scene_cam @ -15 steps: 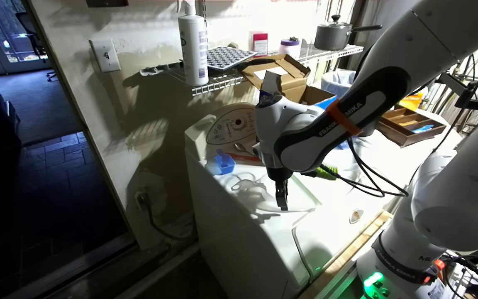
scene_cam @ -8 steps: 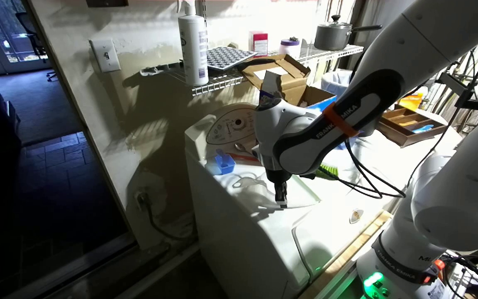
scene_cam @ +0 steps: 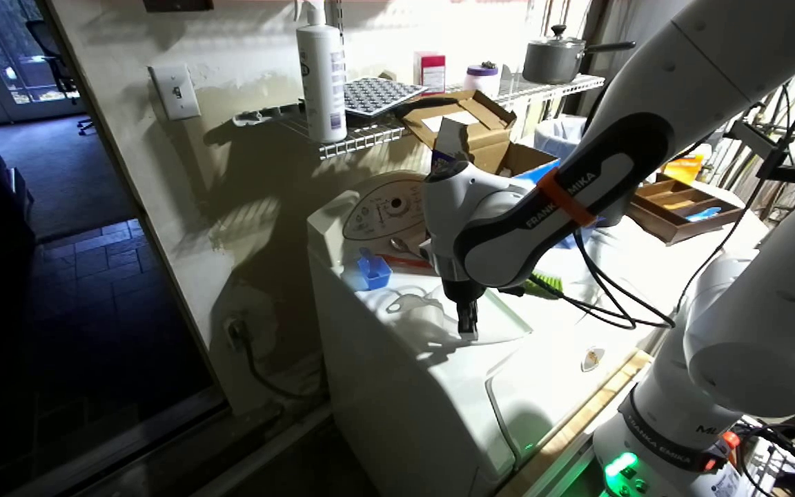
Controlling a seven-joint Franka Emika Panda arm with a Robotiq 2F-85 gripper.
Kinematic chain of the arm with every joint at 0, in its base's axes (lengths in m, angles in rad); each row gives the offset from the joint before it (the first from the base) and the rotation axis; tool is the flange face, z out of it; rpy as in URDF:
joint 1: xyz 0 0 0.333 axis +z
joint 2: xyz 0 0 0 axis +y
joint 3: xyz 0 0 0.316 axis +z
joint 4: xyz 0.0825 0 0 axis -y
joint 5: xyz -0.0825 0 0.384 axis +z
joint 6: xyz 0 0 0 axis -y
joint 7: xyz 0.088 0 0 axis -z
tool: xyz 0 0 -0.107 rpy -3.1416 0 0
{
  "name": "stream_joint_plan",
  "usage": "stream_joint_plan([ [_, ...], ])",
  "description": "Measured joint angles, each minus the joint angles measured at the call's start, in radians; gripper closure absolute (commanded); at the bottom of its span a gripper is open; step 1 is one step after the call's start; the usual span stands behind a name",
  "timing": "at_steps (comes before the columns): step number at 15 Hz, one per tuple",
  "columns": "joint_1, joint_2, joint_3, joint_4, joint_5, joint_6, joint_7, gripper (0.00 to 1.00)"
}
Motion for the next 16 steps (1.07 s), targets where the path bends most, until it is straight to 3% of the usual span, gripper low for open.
stream_joint_plan([
  [4, 0.001, -0.051, -0.001, 0.004, 0.015, -0.082, -0.002, 0.98],
  [11, 0.012, -0.226, -0.016, 0.051, 0.064, -0.325, -0.060, 0.98],
  [16, 0.038, -0.273, -0.058, 0.092, 0.145, -0.347, -0.150, 0.98],
])
